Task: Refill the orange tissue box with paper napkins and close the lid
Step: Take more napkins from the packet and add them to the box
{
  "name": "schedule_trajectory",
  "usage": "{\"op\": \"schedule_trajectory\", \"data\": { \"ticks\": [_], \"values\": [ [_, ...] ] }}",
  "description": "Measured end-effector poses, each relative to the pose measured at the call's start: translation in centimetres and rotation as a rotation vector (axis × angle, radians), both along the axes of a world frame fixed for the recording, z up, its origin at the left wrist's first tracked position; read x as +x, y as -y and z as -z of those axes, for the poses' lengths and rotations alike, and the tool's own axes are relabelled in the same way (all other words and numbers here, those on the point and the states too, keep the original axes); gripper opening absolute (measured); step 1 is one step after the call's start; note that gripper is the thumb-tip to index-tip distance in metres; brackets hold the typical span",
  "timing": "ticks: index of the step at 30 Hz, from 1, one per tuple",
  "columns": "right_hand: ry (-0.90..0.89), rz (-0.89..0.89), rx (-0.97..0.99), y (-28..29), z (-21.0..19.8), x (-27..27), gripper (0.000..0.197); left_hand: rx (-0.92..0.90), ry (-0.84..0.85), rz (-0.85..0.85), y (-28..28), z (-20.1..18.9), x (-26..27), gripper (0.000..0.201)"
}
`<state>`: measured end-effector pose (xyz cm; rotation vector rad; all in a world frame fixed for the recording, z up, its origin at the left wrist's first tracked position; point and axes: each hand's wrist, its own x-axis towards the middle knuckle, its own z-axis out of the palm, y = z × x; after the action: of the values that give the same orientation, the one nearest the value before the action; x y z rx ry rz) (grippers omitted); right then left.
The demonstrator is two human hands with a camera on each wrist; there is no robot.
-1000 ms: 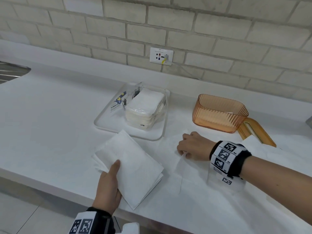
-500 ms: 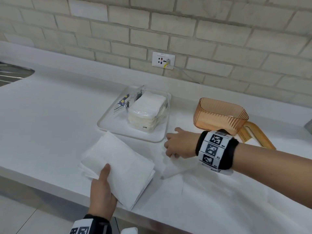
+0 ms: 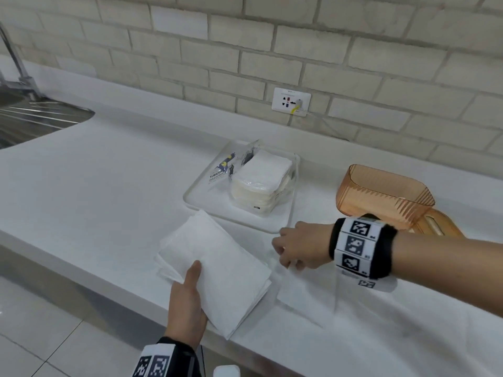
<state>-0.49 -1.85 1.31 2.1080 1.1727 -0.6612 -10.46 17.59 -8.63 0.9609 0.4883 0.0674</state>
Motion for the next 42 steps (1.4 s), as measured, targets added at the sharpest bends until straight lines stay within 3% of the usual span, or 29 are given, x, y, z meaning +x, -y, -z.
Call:
{"op": "schedule_trajectory", "data": {
  "ticks": [7,14,19,21,25,28,31,33,38,42],
  "values": [
    [0.065,-0.005,0.24,0.3,3.0,0.4,0.032,0.034,-0.014,-0.01,0.1,0.1,0.2,0.015],
    [0.114,0.015,0.484,2.1,3.8,0.1,0.01,0.037,-0.017,0.001,0.3,0.3,0.8,0.02],
    [0.068,0.299,0.713,4.8,1.6,0.2,0.004,0.036,-0.024,0.028,0.4,0.3,1.5,0.019],
    [0.02,0.467,0.838,6.2,0.5,0.2,0.013,0.063,-0.027,0.041,0.6,0.4,1.9,0.02],
    [0.028,0.643,0.982,7.9,-0.7,0.7,0.015,0.103,-0.054,0.083,1.9,0.4,2.9,0.035],
    [0.093,0.806,1.31,9.1,-2.9,1.4,0.02,0.153,-0.044,0.138,3.0,-0.2,3.9,0.035],
    [-0.064,1.009,1.778,10.3,-5.3,1.3,0.022,0.206,-0.019,0.17,4.0,-1.3,5.2,0.035],
    [-0.168,1.108,1.964,10.7,-5.9,1.0,0.018,0.206,-0.017,0.195,5.1,-2.1,6.0,0.04],
    [-0.356,1.294,2.154,11.3,-5.5,0.0,0.01,0.194,0.021,0.353,9.2,-4.4,8.0,0.039],
    [-0.444,1.292,2.217,12.4,-6.1,-0.6,0.016,0.198,0.038,0.416,11.2,-6.0,9.5,0.04]
  ]
}}
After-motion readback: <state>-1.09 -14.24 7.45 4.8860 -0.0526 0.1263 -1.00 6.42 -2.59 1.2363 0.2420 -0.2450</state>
